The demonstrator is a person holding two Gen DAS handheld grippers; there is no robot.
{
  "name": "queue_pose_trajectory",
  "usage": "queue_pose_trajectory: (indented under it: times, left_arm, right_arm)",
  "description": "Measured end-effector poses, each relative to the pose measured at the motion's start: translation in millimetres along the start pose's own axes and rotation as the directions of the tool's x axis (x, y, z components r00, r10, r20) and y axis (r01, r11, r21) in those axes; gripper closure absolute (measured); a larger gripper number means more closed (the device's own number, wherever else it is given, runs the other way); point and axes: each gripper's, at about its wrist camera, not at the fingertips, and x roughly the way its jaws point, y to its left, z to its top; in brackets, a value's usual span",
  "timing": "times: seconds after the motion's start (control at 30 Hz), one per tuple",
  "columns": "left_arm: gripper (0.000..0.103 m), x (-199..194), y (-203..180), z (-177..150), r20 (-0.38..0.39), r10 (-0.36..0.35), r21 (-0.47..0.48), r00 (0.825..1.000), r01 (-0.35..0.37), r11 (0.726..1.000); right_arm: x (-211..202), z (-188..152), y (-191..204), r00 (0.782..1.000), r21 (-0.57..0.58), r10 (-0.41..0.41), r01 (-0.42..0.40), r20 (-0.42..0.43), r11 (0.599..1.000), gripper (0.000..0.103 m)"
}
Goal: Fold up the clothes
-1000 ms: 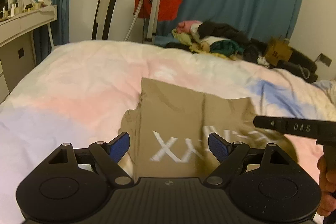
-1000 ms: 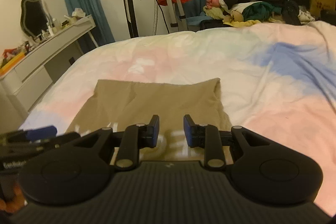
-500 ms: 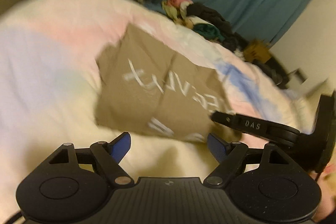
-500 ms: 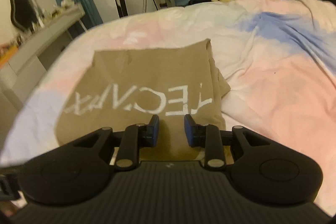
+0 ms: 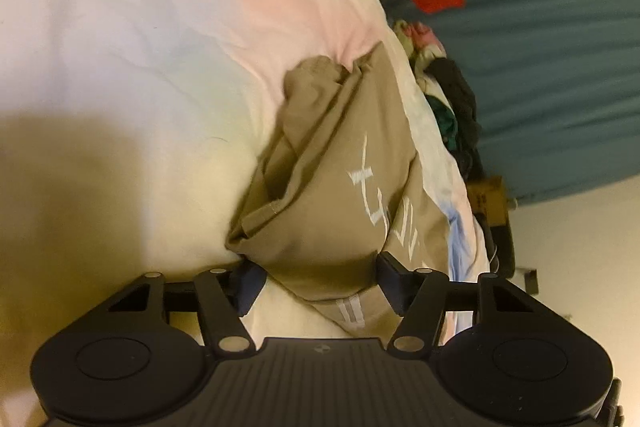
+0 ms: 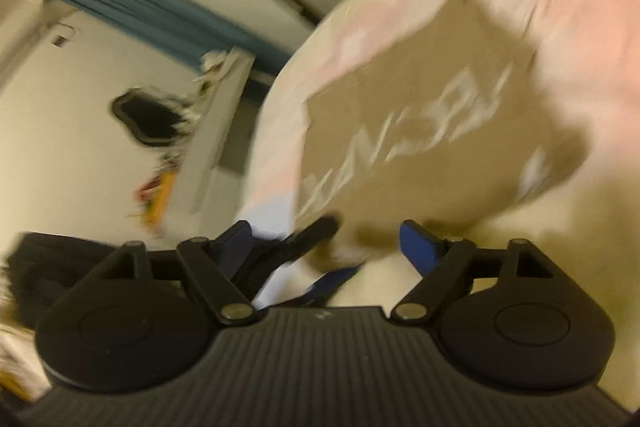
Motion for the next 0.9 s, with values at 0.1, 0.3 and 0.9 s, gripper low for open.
queue_pose_trajectory:
  times: [0.1,0.3,0.9]
  left_arm:
    - [0.056,4,9,6,0.023,-0.009,-0.069,1.0,0.011,0.998]
    - [0.074,-4,5,11,0.079,-0.054,-0.063,0.995,0.059,0.996]
    - [0.076,-44,-33,3,0.142,-0.182,0.042,0.973,0.178,0.983]
  right_arm:
    - [20,-9,-16,0.999,0.133,0.04,-0.035,-0.034,0.991,0.02]
    - [6,-15,-55,0.987,0.391,-0.06,-0.003,0.149,0.92,0.023]
    - [-54,-6,-20,0.897,0.25,-0.171,0.071,0.408,0.966,0.083]
